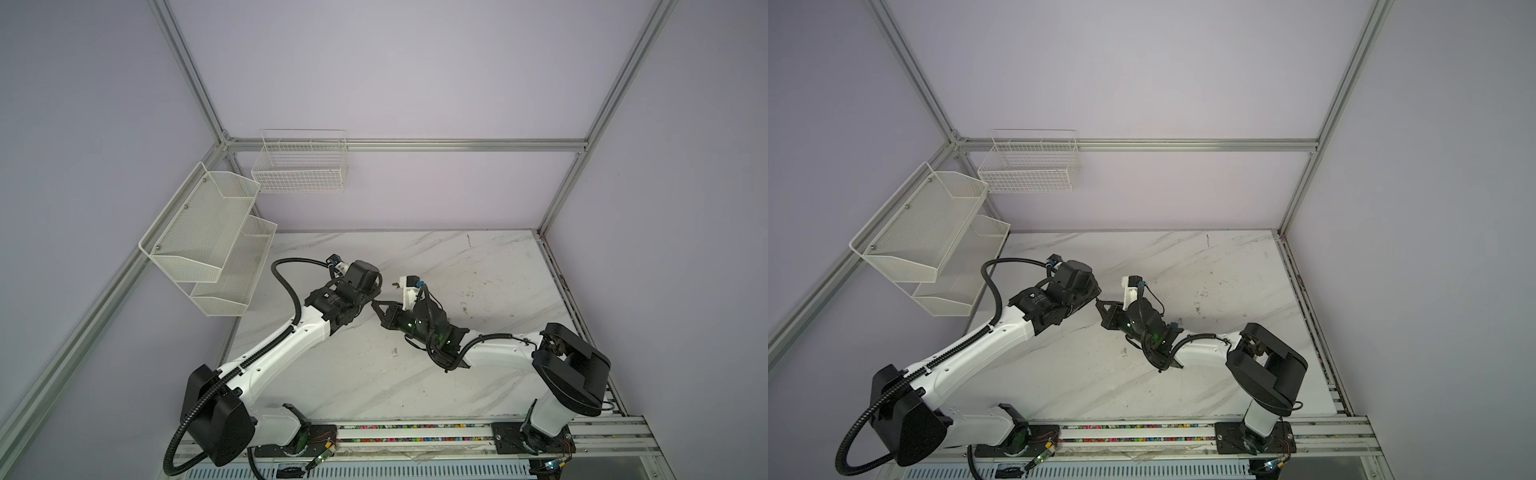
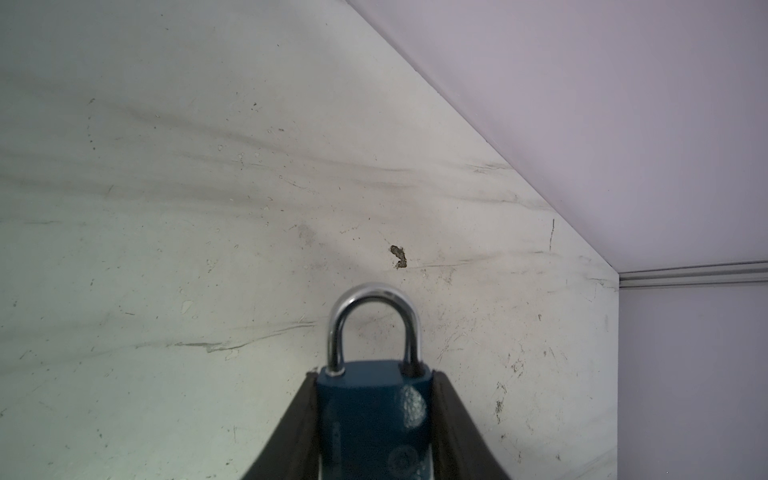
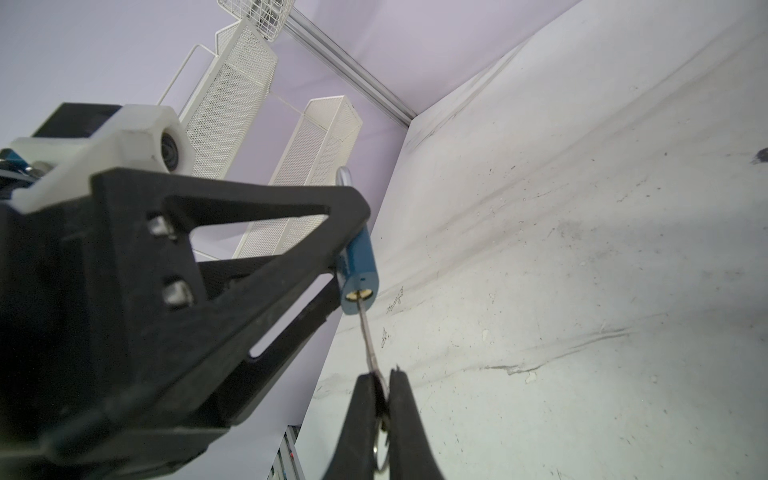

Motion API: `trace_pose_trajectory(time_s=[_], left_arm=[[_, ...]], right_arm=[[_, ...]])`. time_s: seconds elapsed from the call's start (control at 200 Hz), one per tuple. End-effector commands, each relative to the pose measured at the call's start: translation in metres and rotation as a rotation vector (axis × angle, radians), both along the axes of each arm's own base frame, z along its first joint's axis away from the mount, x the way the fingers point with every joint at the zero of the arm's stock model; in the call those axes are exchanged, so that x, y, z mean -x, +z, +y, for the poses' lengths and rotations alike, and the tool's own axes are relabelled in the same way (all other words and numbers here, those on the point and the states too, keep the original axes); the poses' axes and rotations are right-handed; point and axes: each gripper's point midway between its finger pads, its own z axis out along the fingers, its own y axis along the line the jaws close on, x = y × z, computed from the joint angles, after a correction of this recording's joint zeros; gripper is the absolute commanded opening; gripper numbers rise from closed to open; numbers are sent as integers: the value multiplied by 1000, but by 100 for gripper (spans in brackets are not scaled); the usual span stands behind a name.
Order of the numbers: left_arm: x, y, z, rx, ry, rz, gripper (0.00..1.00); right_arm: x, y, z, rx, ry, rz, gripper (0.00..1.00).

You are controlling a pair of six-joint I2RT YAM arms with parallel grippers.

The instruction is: Unlock with the key

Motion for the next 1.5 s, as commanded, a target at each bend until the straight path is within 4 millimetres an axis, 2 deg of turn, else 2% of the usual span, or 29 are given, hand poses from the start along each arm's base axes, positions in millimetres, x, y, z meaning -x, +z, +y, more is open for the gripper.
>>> trace_pose_trajectory(time_s=[0.0,0.335,0.575,0.79,1.01,1.115,1.3,1.495], left_arm=[[6,-5,-1,4,-8,2,1],[8,-4,6,-10,14,1,1],[10,8,-3,27,-3,-21,0],[15,19,-12,61,-27,-37,0],[23,23,-29,93,-85,-34,0],[32,29,-41,148,-138,-25,0],[51,37,-58,180,-249,-21,0],[56,34,-55,171,-256,-29,0]], right_arm=[[-8,37,-3,-77,-53,-60,0],[-7,49,-5,-115,-56,-72,0],[-8,35,13,-105,-5,-19,0],[-5,38,24,-137,39,18,0],[-10,67,18,-198,24,1,0],[-17,79,6,-233,-2,-7,0],[-24,123,-13,-293,-27,-82,0],[-23,143,-18,-375,12,-63,0]])
